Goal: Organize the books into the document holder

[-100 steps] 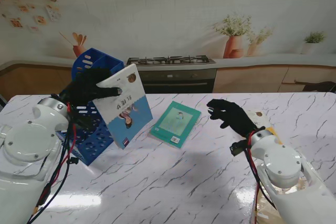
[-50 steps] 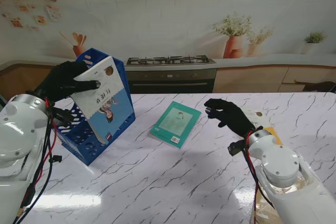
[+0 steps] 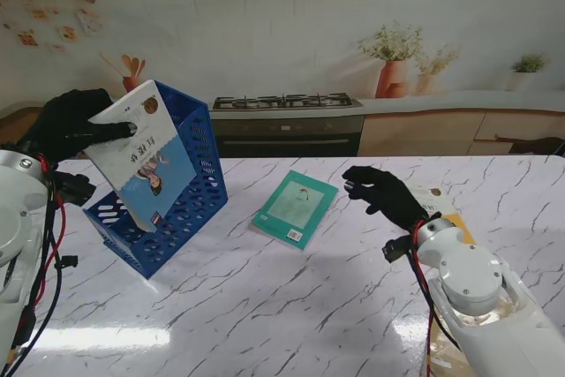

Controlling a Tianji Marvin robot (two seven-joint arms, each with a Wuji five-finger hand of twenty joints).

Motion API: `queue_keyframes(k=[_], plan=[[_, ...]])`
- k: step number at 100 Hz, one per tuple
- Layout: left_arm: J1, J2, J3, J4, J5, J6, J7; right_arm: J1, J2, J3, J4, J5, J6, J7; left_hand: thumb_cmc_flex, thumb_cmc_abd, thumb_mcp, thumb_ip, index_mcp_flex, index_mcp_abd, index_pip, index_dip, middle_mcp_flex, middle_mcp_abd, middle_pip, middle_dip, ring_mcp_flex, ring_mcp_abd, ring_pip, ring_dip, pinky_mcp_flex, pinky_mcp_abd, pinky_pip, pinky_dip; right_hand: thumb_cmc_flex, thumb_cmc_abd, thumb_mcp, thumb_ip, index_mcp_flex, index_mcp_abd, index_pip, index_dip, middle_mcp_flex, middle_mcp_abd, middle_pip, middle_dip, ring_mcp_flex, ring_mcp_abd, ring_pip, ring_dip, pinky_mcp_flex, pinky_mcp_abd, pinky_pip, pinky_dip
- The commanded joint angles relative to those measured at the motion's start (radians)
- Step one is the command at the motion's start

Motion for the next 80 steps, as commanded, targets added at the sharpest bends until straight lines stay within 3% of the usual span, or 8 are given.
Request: queue_keyframes(k=[1,46,80], plan=[[-0.003,0.003,-0.012,-0.021,0.016,-0.016,-0.015,-0.002,-0.006,-0.008,-0.001,0.001,-0.001,0.000,0.038,0.027,0.144,0.091,0.026,-0.025,0.093,0.032,0.138,0.031,0.039,0.012,0.013,-0.092,0.071,-0.006,0.027,-0.059,0.297,-0.004,-0.033,-0.009,0.009,0.057,-0.014,-0.012,-0.005,-0.007,-0.002,-0.023,-0.012,-0.008,0.010,-0.010,-0.009,-0.009,-0.003,0.016,0.003,0.000],[0.029,0.006,-0.095,-0.073,0.066,0.032,-0.021,0.021,-0.007,-0.026,0.016,0.002,-0.013,-0.003,0.034,0.026,0.147,0.094,0.028,-0.029,0.093,0.035,0.139,0.031,0.041,0.014,0.013,-0.085,0.072,-0.006,0.027,-0.053,0.298,-0.008,-0.022,0.006,-0.001,0.056,-0.025,-0.004,-0.008,-0.008,-0.021,-0.023,-0.013,-0.005,-0.008,-0.016,-0.016,-0.009,-0.011,0.002,-0.005,-0.004],[0.018,0.003,-0.101,-0.027,0.147,0.030,0.008,0.031,-0.010,-0.033,0.024,-0.012,-0.017,-0.017,0.041,0.031,0.141,0.084,0.022,-0.026,0.090,0.035,0.133,0.034,0.038,0.015,0.013,-0.079,0.072,-0.006,0.026,-0.048,0.297,-0.011,-0.025,0.005,-0.019,0.058,-0.019,-0.009,-0.004,-0.006,-0.014,-0.026,-0.007,-0.005,-0.002,-0.018,-0.010,-0.008,-0.006,-0.009,0.012,0.011]])
